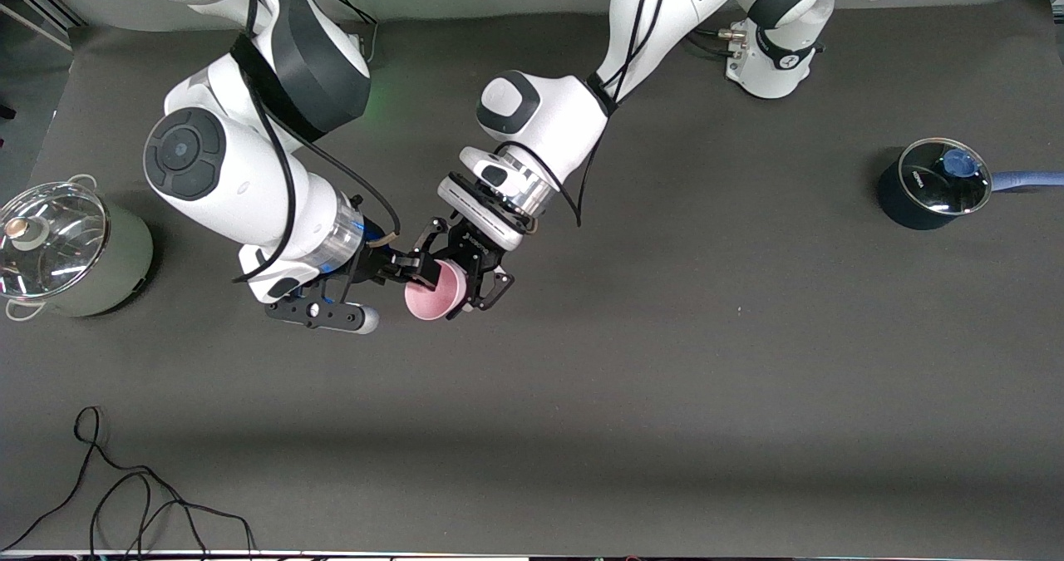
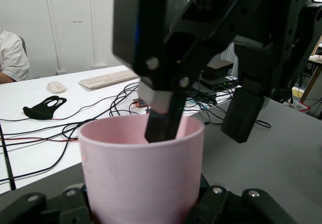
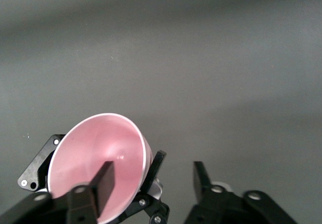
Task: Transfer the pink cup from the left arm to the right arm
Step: 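Close the right gripper on the pink cup's rim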
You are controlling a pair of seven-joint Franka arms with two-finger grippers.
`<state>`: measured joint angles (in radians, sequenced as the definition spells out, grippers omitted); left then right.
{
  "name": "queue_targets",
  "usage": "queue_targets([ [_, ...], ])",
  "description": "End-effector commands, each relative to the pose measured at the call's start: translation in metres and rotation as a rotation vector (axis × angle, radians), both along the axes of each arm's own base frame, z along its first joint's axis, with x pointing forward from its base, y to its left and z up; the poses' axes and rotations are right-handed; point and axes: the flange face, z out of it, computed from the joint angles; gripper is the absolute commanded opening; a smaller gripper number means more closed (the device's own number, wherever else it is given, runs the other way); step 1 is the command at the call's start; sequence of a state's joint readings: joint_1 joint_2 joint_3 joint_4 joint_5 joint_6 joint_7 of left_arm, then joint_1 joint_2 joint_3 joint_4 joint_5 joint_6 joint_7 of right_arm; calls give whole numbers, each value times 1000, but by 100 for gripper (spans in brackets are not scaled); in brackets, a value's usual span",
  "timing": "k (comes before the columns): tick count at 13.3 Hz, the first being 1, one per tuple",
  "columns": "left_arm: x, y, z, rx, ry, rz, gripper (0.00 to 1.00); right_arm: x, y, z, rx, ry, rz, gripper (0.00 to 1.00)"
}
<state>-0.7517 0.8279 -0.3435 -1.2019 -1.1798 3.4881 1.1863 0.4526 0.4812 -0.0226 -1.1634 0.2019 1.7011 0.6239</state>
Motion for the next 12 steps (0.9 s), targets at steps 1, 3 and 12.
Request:
queue_targets([
  [1,-3,-3,-1,-4,-6,17,0,-3,-2,8,19,19,-17,38],
  [3,-2,-3,-2,-3,-5,17,0,-2,-5,10,20,18,-21,12],
  [12,-2,-3,-2,-10,1,18,0,0,-9,15,45,20,-28,0],
])
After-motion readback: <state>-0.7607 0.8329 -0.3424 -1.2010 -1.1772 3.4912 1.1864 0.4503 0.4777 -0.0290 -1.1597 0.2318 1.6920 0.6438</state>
